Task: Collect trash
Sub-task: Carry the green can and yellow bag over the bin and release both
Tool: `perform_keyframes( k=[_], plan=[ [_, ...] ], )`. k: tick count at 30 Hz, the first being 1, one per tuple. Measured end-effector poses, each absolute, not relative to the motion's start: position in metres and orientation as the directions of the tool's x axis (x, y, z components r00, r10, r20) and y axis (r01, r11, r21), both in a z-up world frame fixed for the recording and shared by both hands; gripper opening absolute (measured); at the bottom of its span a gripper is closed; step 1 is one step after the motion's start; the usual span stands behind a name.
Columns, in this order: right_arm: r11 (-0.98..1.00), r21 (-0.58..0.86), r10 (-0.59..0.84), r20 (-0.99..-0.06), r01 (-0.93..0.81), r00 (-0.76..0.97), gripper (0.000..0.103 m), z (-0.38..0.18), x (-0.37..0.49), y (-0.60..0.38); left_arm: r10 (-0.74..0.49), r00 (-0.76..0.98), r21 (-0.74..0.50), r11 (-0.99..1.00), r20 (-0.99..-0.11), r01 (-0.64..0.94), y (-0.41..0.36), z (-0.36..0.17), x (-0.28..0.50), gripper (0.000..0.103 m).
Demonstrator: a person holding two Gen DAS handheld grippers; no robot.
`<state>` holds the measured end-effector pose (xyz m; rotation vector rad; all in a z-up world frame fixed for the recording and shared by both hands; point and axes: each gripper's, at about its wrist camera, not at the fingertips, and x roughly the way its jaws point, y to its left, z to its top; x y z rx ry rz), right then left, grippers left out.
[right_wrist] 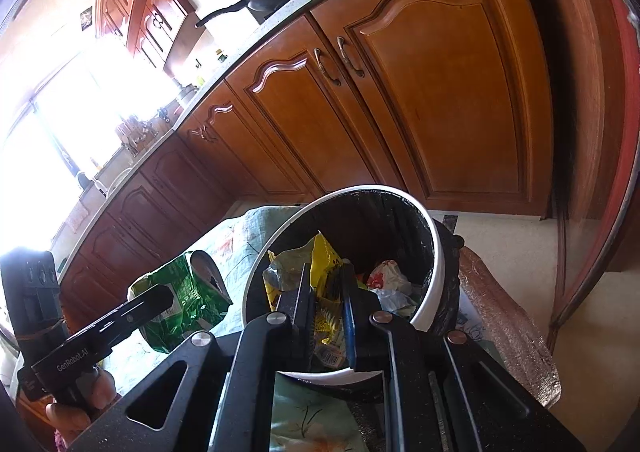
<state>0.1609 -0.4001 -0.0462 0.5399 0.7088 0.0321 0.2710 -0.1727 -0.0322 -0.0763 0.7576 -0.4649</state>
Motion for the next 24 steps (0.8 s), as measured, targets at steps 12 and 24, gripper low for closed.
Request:
perform_keyframes(
  k=[12, 24],
  plan=[
    [0.882, 0.438, 0.186, -0.663, 0.173, 0.725, 0.011, -0.056, 0.178, -0.409, -0.401, 0.603, -0.18, 0.902, -0.69, 0.393, -0.212, -0.042, 0.287, 0.053],
    [0.892, 0.413, 0.174, -0.69, 0.184, 0.703, 0.012, -0.061, 0.193, -0.415, -0.375, 0.586, -0.15, 0.906, -0.718, 0.396, -0.229, -0.049, 0.299, 0.053]
  ],
)
